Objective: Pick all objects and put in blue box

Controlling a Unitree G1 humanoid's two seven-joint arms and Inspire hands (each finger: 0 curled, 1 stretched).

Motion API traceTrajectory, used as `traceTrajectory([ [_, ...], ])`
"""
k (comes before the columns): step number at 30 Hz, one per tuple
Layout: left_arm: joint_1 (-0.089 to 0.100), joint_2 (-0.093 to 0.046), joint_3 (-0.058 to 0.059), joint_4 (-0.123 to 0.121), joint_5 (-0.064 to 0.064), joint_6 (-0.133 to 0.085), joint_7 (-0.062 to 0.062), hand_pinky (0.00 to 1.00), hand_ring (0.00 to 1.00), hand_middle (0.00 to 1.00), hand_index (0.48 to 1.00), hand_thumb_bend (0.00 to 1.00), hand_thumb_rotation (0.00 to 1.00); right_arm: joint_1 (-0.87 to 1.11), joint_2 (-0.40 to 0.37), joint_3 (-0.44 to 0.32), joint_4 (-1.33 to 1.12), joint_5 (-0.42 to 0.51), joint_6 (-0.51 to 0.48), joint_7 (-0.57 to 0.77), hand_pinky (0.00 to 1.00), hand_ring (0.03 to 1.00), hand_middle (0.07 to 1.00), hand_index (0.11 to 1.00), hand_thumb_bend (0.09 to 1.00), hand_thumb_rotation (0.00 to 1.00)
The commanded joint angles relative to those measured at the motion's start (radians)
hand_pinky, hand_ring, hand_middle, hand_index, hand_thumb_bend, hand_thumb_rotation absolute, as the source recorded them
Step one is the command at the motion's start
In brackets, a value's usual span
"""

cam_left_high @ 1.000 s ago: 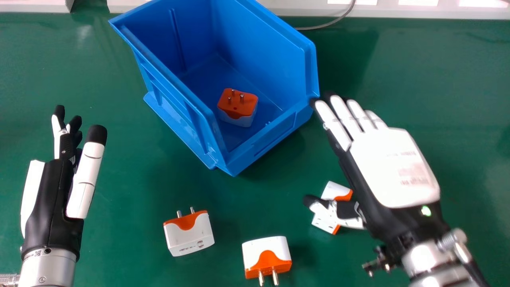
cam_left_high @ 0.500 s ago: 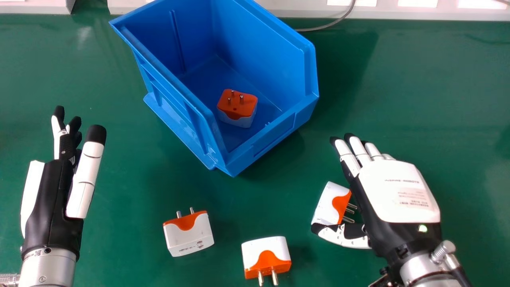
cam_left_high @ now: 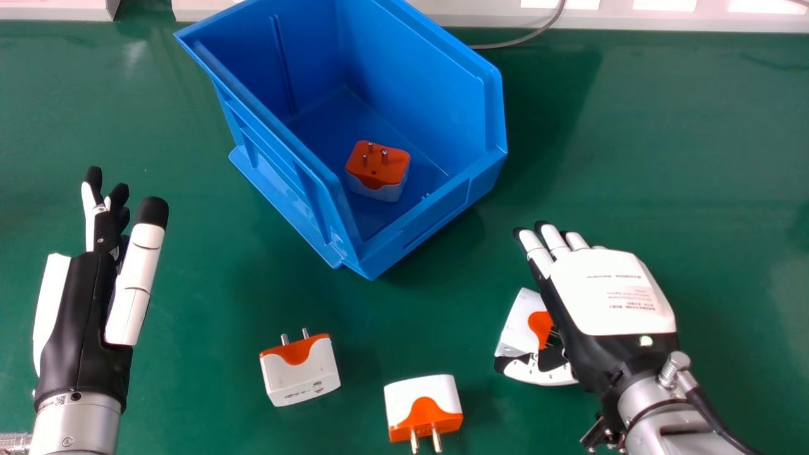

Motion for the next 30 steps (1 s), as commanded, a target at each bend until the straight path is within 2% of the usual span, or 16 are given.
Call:
traceTrajectory([
  [1, 0.001, 0.009, 0.003, -0.026, -0.009, -0.016, -0.005, 1.0, 1.0, 1.0, 1.0, 0.73, 1.0, -0.024, -0.006, 0.005, 0.003, -0.021, 0.008, 0.017, 0.84, 0.9, 0.939, 0.911, 0.501, 0.44],
  [3, -0.001, 0.01, 0.004, -0.023, -0.012, -0.017, -0.007, 1.0, 1.0, 1.0, 1.0, 0.73, 1.0, -0.036, -0.004, 0.01, 0.016, -0.028, 0.018, 0.034, 0.83, 0.893, 0.932, 0.904, 0.49, 0.43],
  [11, 0.005, 0.012, 0.008, -0.04, -0.019, -0.004, -0.014, 1.0, 1.0, 1.0, 1.0, 0.74, 1.0, -0.058, 0.01, 0.028, 0.026, -0.054, 0.058, 0.088, 0.82, 0.883, 0.924, 0.892, 0.466, 0.4],
  [21, 0.004, 0.015, 0.019, -0.035, -0.024, -0.016, -0.023, 1.0, 1.0, 1.0, 1.0, 0.72, 1.0, -0.079, 0.018, 0.045, 0.042, -0.053, 0.088, 0.117, 0.8, 0.871, 0.902, 0.876, 0.437, 0.29],
  [25, 0.01, 0.013, 0.017, -0.05, -0.022, -0.011, -0.023, 1.0, 1.0, 1.0, 1.0, 0.72, 1.0, -0.094, 0.024, 0.047, 0.049, -0.049, 0.101, 0.138, 0.77, 0.86, 0.894, 0.873, 0.441, 0.27],
  [30, 0.009, 0.017, 0.019, -0.051, -0.028, -0.011, -0.031, 1.0, 1.0, 1.0, 1.0, 0.73, 1.0, -0.104, 0.031, 0.049, 0.052, -0.047, 0.112, 0.157, 0.77, 0.856, 0.891, 0.87, 0.445, 0.25],
])
